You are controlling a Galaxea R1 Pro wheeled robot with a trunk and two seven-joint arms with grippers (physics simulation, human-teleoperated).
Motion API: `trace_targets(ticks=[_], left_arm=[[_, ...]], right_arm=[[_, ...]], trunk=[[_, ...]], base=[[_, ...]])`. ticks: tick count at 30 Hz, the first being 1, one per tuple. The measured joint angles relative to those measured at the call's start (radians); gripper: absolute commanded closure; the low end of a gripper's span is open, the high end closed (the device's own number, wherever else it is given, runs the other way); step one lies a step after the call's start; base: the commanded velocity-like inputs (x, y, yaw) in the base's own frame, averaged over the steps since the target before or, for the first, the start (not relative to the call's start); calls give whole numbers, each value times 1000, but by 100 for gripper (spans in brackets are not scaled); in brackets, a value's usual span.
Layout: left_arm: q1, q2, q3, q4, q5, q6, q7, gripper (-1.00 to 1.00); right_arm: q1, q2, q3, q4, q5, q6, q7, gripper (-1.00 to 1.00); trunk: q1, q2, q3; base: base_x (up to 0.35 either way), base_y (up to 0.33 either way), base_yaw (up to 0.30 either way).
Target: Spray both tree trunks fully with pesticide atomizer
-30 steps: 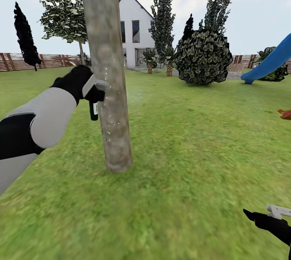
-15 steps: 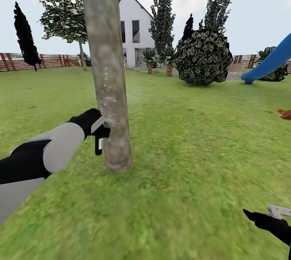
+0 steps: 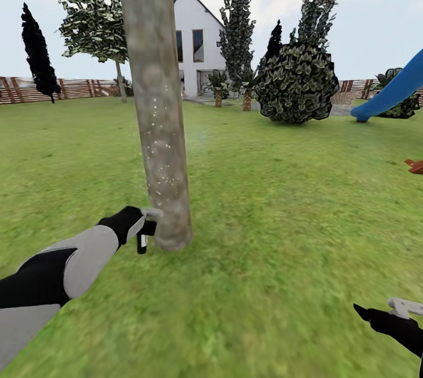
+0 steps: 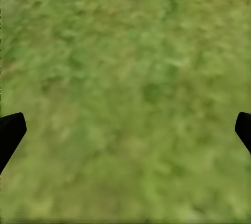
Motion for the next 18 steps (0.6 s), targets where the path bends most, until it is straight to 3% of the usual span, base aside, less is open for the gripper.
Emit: trace_targets(ticks=[2, 4, 6, 11, 18], left_arm=[[47, 0, 2, 0, 15, -90, 0, 100], [59, -1, 2, 2, 63, -107, -1, 100], [67, -1, 0, 3, 85, -111, -2, 100], [69, 0, -1, 0, 91, -112, -4, 100], [70, -1, -1, 0, 91, -112, -3, 100]], right_arm=[[0, 0, 0, 0, 0, 0, -1, -100], [0, 0, 0, 0, 0, 0, -1, -100], [0, 0, 1, 1, 0, -1, -3, -100], [0, 1, 3, 1, 1, -1, -3, -100], [0, 1, 3, 1, 0, 0, -1, -100]], trunk=[[0, 0, 0], [0, 0, 0], [0, 0, 0], [0, 0, 0], [0, 0, 0]], base=[[0, 0, 242], [0, 0, 253], [0, 0, 255], [0, -33, 224], [57, -293, 17]])
